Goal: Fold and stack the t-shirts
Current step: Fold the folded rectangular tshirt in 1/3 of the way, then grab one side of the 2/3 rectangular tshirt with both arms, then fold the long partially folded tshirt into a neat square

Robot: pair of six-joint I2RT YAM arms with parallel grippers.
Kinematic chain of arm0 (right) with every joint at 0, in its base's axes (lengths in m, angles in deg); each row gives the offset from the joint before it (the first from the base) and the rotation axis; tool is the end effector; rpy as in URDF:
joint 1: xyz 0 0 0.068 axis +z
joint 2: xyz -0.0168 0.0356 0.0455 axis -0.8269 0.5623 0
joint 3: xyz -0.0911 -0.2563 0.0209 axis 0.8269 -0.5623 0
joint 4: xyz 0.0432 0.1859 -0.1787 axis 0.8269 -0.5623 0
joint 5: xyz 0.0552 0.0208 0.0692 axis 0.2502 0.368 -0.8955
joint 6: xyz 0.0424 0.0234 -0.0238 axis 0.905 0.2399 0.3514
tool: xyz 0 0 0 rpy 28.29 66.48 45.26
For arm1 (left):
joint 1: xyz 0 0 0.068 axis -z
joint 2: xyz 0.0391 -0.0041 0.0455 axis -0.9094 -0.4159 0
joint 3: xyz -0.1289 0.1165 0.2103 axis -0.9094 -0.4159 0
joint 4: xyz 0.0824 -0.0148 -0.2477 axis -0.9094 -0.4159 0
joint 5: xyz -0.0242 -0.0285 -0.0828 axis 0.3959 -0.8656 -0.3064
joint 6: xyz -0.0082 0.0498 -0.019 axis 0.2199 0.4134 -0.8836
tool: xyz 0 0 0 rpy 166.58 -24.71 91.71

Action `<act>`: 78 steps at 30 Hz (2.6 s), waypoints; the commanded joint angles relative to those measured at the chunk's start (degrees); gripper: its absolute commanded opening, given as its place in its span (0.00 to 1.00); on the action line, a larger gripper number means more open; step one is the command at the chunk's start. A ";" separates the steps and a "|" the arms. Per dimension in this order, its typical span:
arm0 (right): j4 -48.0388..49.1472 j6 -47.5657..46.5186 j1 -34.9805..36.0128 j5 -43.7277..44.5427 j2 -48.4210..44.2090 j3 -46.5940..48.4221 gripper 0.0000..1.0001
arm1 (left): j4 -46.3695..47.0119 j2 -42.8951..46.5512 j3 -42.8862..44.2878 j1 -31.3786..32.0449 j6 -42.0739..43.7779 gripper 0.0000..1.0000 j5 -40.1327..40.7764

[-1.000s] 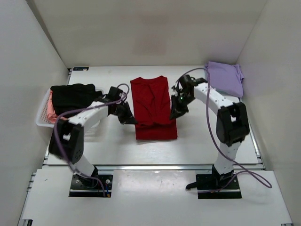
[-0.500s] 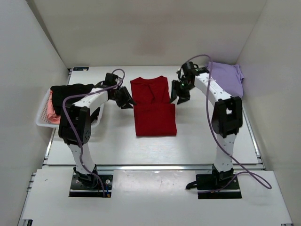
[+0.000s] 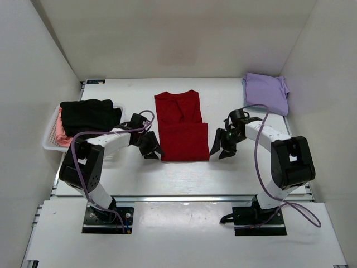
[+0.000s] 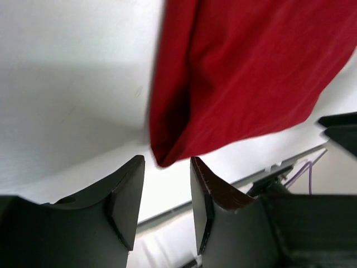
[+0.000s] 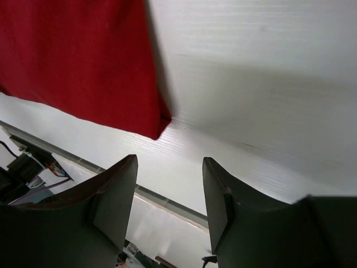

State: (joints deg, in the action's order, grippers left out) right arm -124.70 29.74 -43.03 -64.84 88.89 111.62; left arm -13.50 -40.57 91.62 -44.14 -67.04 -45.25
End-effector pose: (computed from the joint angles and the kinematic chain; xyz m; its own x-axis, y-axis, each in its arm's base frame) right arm 0.2846 0.0809 0.1786 -0.9869 0.1546 -0.0453 0.1111 0.8568 0.5035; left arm 0.2689 -0.1199 0.1580 -0.9457 -0.3242 0.0234 -0.2913 0.8136 -0.5031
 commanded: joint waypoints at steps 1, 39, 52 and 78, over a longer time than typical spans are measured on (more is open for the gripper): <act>7.42 3.41 2.45 -2.00 0.70 -0.44 0.48 | 6.95 0.49 0.11 1.75 -2.15 0.49 2.67; -11.18 2.64 18.63 -8.77 -20.57 -15.30 0.00 | -2.52 42.14 -28.56 9.67 -16.58 0.00 0.83; -23.33 -9.86 2.55 -7.79 17.78 41.36 0.00 | 0.28 5.45 13.77 -7.12 -4.36 0.00 -2.34; -37.75 -11.61 5.95 3.62 63.19 101.62 0.61 | 10.38 -6.03 34.03 -10.47 -11.30 0.98 -1.72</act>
State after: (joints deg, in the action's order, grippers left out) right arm -161.33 18.99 -40.34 -61.61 151.62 213.67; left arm -3.82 -50.89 122.78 -55.36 -77.77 -45.60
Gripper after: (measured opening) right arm 0.599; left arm 0.981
